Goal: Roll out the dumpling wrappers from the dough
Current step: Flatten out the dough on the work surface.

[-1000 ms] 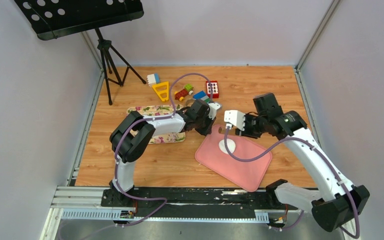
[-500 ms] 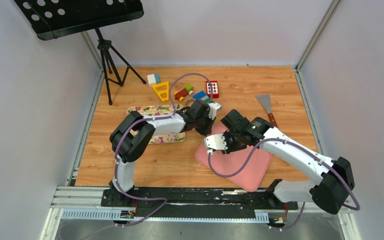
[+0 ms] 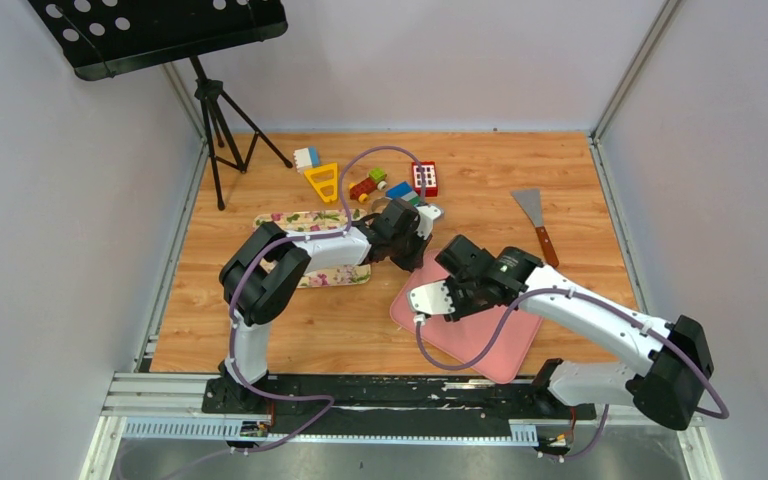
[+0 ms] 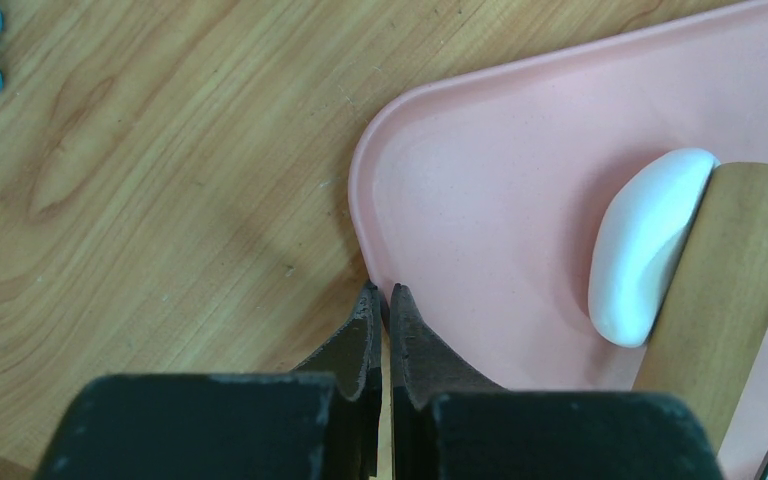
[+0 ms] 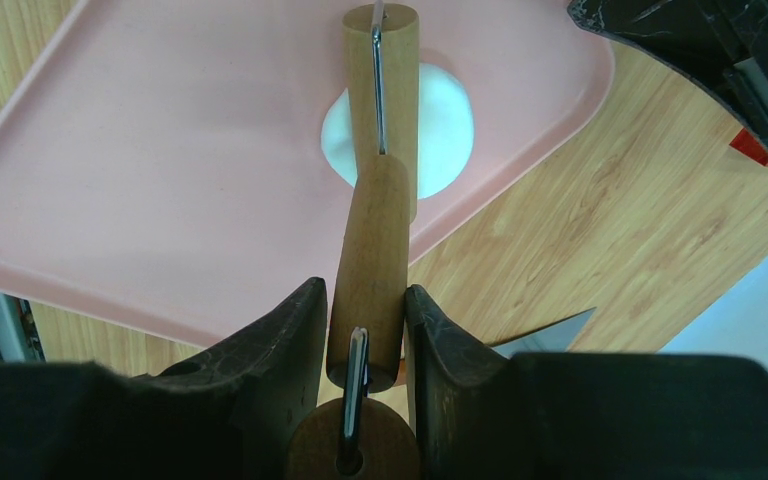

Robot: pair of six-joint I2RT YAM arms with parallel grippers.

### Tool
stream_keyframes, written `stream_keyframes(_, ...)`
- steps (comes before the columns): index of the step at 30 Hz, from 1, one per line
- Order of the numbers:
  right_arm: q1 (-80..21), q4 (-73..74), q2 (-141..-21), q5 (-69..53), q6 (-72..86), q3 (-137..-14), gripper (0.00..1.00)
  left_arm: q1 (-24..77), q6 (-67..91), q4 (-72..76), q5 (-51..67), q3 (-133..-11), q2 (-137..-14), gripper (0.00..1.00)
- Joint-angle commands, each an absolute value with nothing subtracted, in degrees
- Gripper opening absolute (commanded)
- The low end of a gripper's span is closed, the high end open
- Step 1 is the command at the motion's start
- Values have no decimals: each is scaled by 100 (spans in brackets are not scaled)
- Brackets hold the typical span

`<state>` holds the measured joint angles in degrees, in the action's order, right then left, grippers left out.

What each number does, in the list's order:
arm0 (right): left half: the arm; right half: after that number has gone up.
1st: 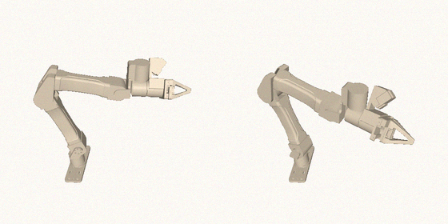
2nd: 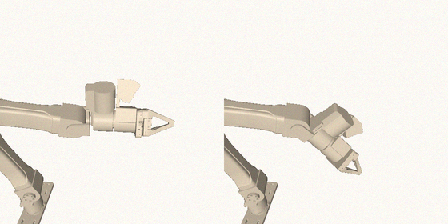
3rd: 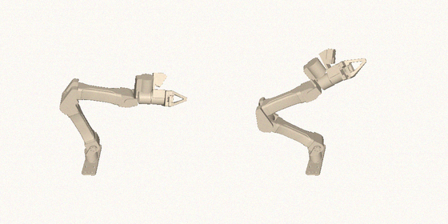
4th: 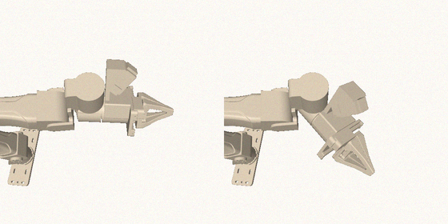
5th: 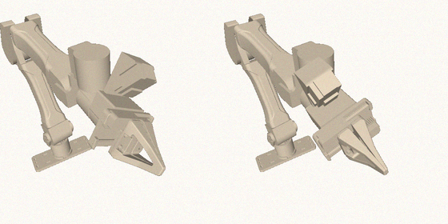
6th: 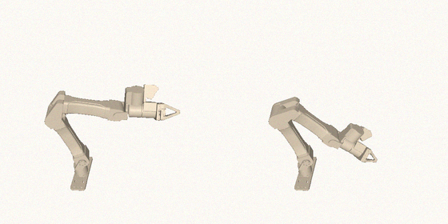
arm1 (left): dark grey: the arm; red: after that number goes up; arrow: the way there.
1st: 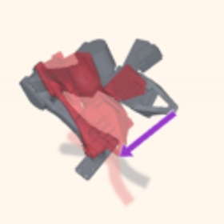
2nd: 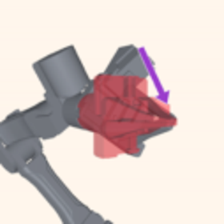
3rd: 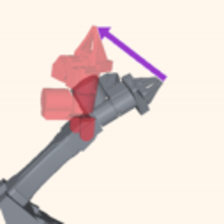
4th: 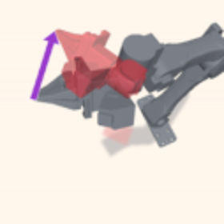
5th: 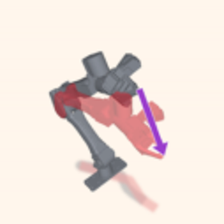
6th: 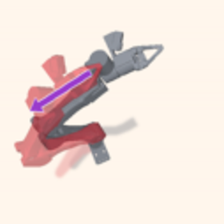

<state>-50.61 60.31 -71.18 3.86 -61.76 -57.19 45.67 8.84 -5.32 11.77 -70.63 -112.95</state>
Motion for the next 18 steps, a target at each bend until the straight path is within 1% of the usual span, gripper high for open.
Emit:
stream_keyframes(1, -5096, 7199, -7120, -577, -5726, -5167, 0, 4606, 598, -826, 1109, -7049, -11467, 0)
stream_keyframes(7, -5089, 7302, -7042, -629, -5653, -5062, 0, 4606, 602, -849, 1082, -7058, -11445, 0)
stream_keyframes(18, -5089, 7375, -7018, -629, -5625, -5241, 0, 4606, 586, -852, 1085, -7059, -11465, 0)
